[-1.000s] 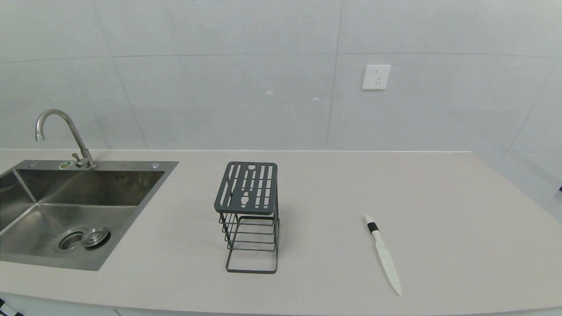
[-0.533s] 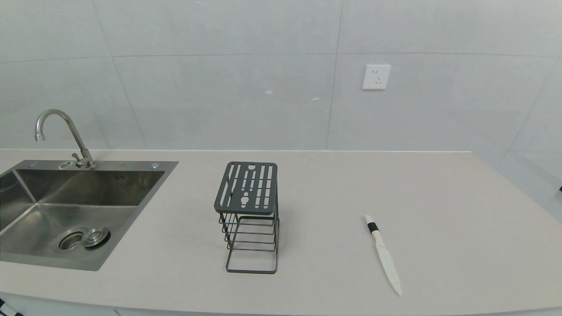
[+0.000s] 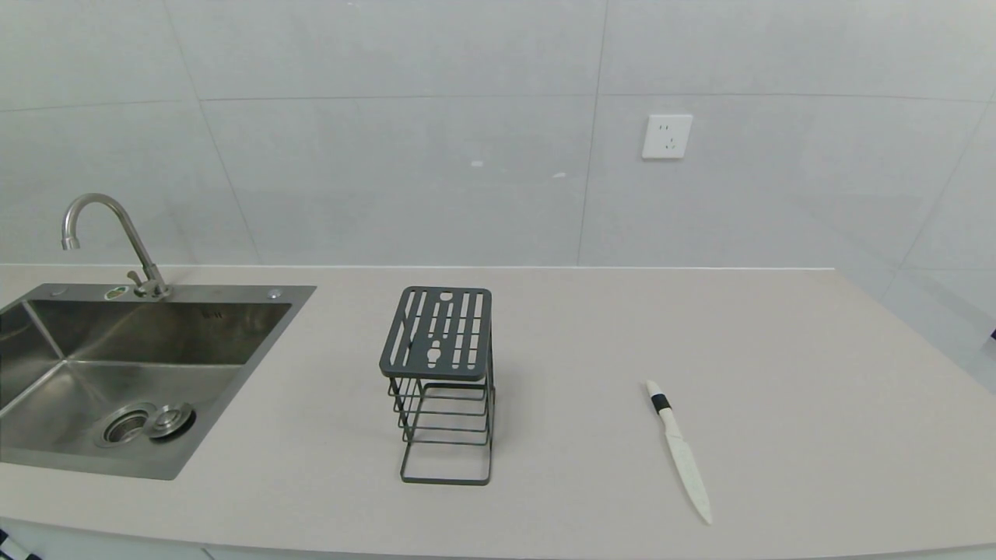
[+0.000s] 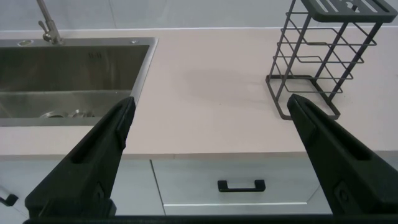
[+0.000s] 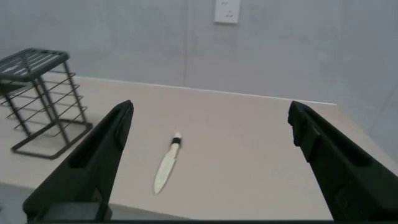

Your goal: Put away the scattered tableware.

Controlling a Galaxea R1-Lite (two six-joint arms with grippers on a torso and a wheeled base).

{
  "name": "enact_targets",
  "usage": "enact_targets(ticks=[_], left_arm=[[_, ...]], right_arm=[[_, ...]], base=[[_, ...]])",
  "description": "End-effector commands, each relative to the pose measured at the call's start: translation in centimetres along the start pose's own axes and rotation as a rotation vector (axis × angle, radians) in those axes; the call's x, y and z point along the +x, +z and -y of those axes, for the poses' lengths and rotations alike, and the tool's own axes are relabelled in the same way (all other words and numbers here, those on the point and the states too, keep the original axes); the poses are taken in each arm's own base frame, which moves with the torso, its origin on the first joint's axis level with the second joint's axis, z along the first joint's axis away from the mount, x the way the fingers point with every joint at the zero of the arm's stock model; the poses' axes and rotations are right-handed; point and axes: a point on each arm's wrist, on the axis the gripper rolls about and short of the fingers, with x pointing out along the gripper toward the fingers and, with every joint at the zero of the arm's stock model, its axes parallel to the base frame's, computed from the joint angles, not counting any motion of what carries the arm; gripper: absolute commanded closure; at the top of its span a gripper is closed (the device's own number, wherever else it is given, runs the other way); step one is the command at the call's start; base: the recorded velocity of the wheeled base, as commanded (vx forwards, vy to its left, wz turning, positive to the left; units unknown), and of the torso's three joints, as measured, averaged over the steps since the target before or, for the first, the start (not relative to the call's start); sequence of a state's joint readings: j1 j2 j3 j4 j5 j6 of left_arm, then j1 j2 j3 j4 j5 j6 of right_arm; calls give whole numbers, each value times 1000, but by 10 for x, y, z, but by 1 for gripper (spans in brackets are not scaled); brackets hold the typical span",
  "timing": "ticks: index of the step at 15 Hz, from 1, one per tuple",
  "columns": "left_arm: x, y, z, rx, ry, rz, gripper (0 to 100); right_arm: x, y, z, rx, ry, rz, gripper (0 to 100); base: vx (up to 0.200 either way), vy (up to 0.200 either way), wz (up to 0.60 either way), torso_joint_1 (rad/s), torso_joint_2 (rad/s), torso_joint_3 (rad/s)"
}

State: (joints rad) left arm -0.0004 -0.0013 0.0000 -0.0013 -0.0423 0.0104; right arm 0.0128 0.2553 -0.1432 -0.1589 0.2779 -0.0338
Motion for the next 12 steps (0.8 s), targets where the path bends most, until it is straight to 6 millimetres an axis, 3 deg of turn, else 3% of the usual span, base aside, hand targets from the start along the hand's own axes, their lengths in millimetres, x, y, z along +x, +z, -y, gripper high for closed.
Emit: enact_targets(ticks=[1,7,12], left_arm=[[0,0,0,2,3,-1,0],[0,0,0,2,7,-1,0],[0,0,0,2,9,-1,0]], right_arm=[[54,12,9,84,192,-305,0],[150,-8,13,117,253,-642,0],[190,-38,9,121,245,-810,0]], base=[[0,0,0,0,0,0],[0,0,0,0,0,0],[0,0,0,0,0,0]])
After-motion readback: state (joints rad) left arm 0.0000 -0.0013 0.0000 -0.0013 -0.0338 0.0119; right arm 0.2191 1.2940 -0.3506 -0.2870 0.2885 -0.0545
